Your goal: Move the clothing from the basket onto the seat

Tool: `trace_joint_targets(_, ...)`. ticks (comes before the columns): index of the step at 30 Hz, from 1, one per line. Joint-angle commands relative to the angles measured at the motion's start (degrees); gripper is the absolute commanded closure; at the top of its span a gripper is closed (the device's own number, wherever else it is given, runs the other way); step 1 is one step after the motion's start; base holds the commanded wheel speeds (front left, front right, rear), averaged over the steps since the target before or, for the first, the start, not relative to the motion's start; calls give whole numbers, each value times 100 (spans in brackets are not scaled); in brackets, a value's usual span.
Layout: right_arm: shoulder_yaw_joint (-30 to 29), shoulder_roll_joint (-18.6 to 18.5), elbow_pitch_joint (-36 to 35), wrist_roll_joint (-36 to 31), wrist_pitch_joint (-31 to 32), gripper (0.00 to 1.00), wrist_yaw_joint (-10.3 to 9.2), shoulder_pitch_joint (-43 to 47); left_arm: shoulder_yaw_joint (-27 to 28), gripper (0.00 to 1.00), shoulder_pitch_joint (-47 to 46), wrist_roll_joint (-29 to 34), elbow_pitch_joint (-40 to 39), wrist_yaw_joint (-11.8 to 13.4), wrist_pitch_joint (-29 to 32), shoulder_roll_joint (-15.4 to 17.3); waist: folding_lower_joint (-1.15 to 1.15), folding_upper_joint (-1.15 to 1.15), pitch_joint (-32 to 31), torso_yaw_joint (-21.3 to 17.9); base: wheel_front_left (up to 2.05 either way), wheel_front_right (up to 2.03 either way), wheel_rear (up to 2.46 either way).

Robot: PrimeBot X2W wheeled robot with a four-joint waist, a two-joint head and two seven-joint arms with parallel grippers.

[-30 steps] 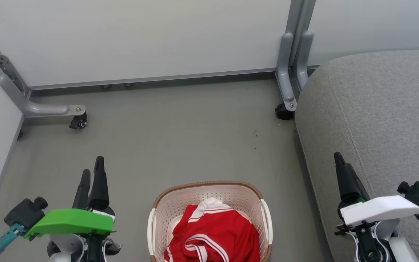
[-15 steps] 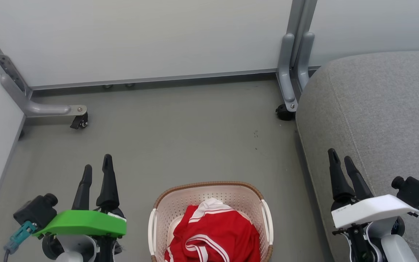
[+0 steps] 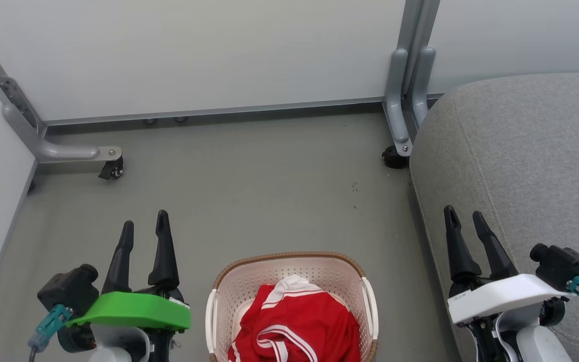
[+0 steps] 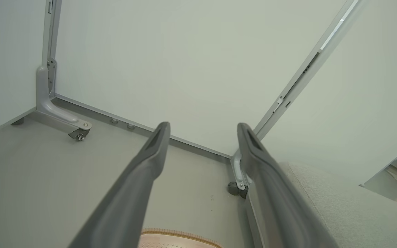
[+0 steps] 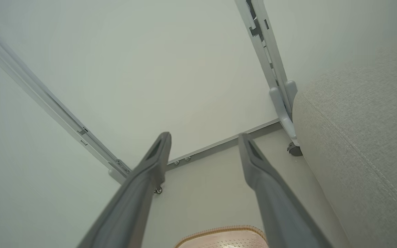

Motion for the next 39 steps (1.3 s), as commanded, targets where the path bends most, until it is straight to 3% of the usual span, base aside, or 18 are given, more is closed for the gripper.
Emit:
trace_joint_targets(1,35,-31,-100,-180,-61,0,2,18,-17,0,17,203,-100,25,-63,36,0,0,2,3,0,0,0)
trace_joint_targets(21,249,-39,-298,-1403,-356,0,3,90,-251,0,79,1312,-243,169,-357,42,0,0,-17,29,0,0,0)
trace_joint_targets(39,157,-44,-350,-2080,-571,0,3,193,-323,0,168,1812,42,85,-561,46,0,0,26,73,0,0,0)
